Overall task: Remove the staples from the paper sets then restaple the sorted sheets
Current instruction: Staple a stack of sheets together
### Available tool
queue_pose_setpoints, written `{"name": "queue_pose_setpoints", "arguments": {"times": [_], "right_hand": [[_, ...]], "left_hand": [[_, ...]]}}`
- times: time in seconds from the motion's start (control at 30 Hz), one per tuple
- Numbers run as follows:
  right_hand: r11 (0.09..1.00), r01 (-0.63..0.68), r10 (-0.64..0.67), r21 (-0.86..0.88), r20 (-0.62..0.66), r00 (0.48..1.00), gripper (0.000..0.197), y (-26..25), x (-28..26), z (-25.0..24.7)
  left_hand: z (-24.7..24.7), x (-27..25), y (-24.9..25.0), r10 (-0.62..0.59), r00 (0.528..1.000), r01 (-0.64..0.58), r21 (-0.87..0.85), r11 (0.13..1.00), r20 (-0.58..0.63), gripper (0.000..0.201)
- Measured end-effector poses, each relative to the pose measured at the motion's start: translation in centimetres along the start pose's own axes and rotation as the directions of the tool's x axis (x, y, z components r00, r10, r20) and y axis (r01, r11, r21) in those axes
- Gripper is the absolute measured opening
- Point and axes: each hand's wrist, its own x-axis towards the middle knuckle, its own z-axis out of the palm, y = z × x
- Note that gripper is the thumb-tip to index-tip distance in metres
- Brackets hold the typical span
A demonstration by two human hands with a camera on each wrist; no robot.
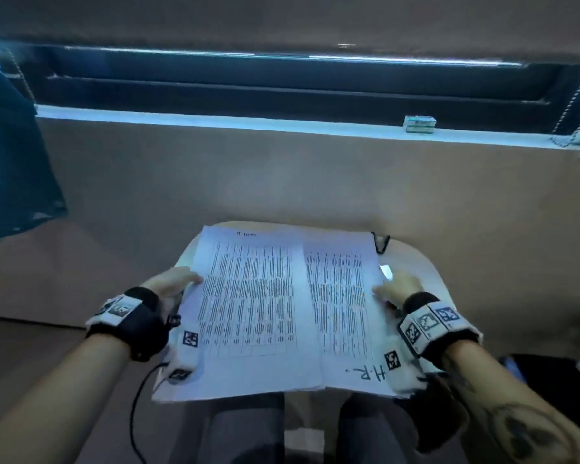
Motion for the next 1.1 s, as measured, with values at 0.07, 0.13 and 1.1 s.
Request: {"name": "queue_pose_setpoints", "arguments": {"times": [0.07,0.13,1.1], "right_hand": [[0.999,-0.027,0.027,-0.024,0.033,0.999,0.023,0.4,0.1,0.5],[0.998,-0.062,0.061,0.011,0.05,0.997,0.021,0.5,0.2,0.8],[0.937,-0.227,0.166,0.266,0.232,0.958,0.023,0.1,-0.3,-1.6]], "left_hand": [[0.3,0.7,0.3,0.026,0.999,-0.025,0.018,1.0,-0.027,0.019],[0.1,1.0,0.6,0.023,0.999,-0.02,0.082,0.996,-0.028,0.019],[10.9,-3.8,6.2,0.263,0.959,-0.255,0.717,0.649,0.102,0.045]]}}
